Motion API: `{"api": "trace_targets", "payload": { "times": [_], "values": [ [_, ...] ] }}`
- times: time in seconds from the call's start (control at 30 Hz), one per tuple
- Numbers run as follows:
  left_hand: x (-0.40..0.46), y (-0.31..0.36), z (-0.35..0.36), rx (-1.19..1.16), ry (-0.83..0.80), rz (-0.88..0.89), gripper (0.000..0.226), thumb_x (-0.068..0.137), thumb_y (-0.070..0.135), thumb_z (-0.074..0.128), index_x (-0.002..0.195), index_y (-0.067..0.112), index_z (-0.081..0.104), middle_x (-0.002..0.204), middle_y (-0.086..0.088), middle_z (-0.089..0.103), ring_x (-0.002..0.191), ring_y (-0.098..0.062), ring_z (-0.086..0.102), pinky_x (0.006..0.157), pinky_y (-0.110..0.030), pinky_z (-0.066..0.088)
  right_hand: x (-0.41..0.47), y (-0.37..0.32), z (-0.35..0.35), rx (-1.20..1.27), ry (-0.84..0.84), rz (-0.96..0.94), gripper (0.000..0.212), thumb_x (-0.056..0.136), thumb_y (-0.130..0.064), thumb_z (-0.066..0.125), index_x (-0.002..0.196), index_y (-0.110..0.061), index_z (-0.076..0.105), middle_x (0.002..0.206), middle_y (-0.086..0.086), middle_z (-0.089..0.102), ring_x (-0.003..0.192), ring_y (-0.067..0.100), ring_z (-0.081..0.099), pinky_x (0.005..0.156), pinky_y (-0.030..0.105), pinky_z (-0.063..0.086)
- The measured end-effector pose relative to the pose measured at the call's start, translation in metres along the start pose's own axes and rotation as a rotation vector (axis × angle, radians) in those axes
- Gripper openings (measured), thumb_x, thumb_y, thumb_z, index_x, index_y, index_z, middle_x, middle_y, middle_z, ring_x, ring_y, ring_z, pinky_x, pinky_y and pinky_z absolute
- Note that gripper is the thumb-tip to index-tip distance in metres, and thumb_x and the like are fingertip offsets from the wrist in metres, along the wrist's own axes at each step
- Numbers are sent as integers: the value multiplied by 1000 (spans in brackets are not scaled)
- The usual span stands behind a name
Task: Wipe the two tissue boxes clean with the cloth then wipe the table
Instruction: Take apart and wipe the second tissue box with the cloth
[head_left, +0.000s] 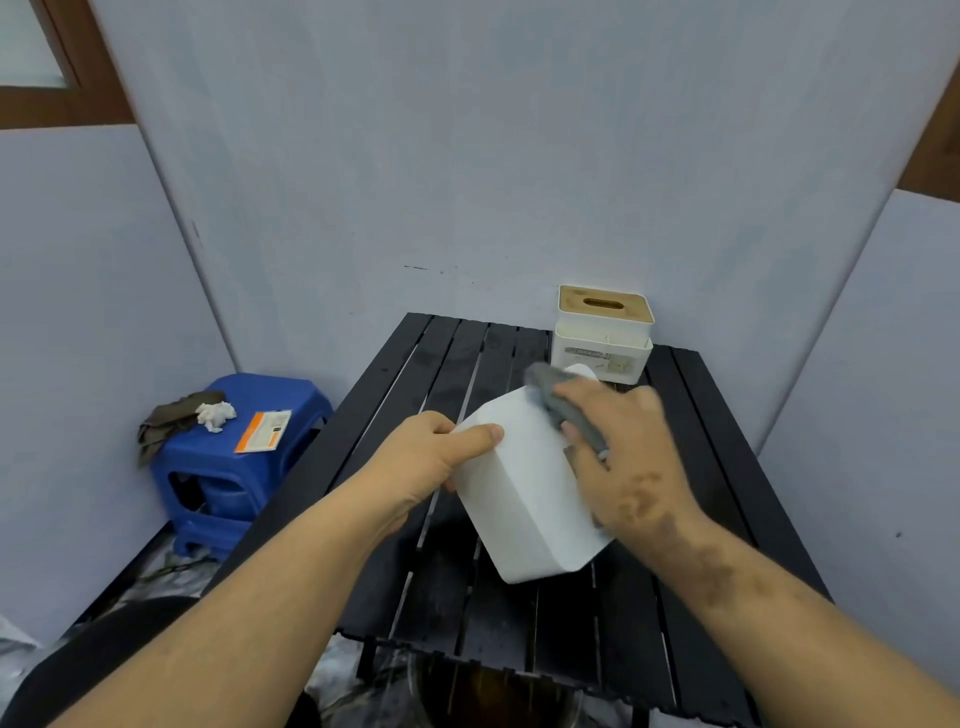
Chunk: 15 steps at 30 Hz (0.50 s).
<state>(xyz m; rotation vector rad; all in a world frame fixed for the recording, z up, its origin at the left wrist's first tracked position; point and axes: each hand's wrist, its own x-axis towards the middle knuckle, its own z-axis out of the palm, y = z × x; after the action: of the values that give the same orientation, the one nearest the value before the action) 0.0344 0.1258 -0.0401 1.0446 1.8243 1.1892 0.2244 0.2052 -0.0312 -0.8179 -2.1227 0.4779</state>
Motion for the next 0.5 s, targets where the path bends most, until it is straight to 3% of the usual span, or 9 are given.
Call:
{"api": "trace_targets", "payload": {
  "times": [0.03, 0.1, 0.17, 0.27, 0.3, 0.33, 0.4, 0.47, 0.5],
  "values": [
    [0, 0, 0, 1, 6, 7, 51, 74, 57, 73, 91, 11, 58, 83, -1, 64, 68, -14, 58, 56, -21, 39, -5, -11, 4, -24, -38, -158, 37, 91, -7, 57, 121, -28, 66, 117, -26, 49, 90, 14, 42, 81, 4, 34],
    [1, 0, 0, 5, 5, 12, 44, 83, 51, 75, 90, 11, 57, 82, -2, 63, 69, -13, 57, 50, -15, 39, -4, -7, 8, -62, -84, -351, 38, 87, -5, 60, 122, -20, 68, 121, -32, 51, 90, 10, 38, 86, 10, 32],
    [1, -1, -1, -7, 7, 5, 47, 78, 53, 75, 89, 11, 58, 81, -2, 64, 68, -13, 58, 53, -18, 39, 9, 9, 0, -31, -17, -206, 39, 89, -1, 64, 123, -21, 68, 109, -36, 49, 95, 9, 40, 87, 17, 38],
    [-1, -2, 1, -15, 20, 4, 42, 81, 49, 76, 93, 12, 61, 86, -1, 67, 72, -14, 60, 63, -23, 42, 17, 28, -10, -24, 129, 167, 38, 93, -4, 62, 125, -25, 66, 105, -12, 46, 99, 14, 46, 99, 37, 48],
    [-1, -3, 2, -17, 30, 6, 47, 77, 52, 78, 96, 12, 63, 89, -2, 68, 74, -15, 61, 67, -25, 44, 14, 24, -7, -29, 134, 187, 38, 94, -4, 61, 125, -26, 66, 110, -11, 45, 98, 17, 47, 99, 40, 49],
    [-1, -3, 3, -16, 40, 10, 56, 69, 57, 77, 98, 11, 64, 91, -2, 69, 76, -16, 61, 70, -27, 46, 11, 15, -2, -24, 129, 120, 38, 93, -2, 60, 123, -24, 66, 114, -21, 46, 98, 17, 47, 96, 39, 49],
    [-2, -3, 3, -1, 45, 28, 73, 54, 67, 72, 97, 9, 65, 89, -3, 68, 76, -17, 60, 73, -32, 47, 2, -8, 7, -4, 62, -187, 40, 86, 2, 58, 119, -19, 68, 120, -34, 52, 98, 10, 44, 86, 33, 44],
    [-1, -2, 2, 0, 26, 47, 76, 52, 70, 71, 96, 7, 66, 86, -4, 66, 76, -18, 59, 73, -35, 47, 1, -10, 8, -55, -35, -449, 42, 83, 3, 60, 119, -16, 68, 126, -24, 61, 95, 10, 46, 80, 28, 39],
    [0, -2, 2, -6, 20, 47, 72, 55, 67, 73, 97, 8, 66, 87, -3, 67, 76, -17, 60, 73, -33, 47, 5, -4, 5, -71, -49, -464, 42, 84, 2, 61, 121, -17, 68, 125, -26, 60, 91, 14, 45, 79, 24, 38]
  ]
}}
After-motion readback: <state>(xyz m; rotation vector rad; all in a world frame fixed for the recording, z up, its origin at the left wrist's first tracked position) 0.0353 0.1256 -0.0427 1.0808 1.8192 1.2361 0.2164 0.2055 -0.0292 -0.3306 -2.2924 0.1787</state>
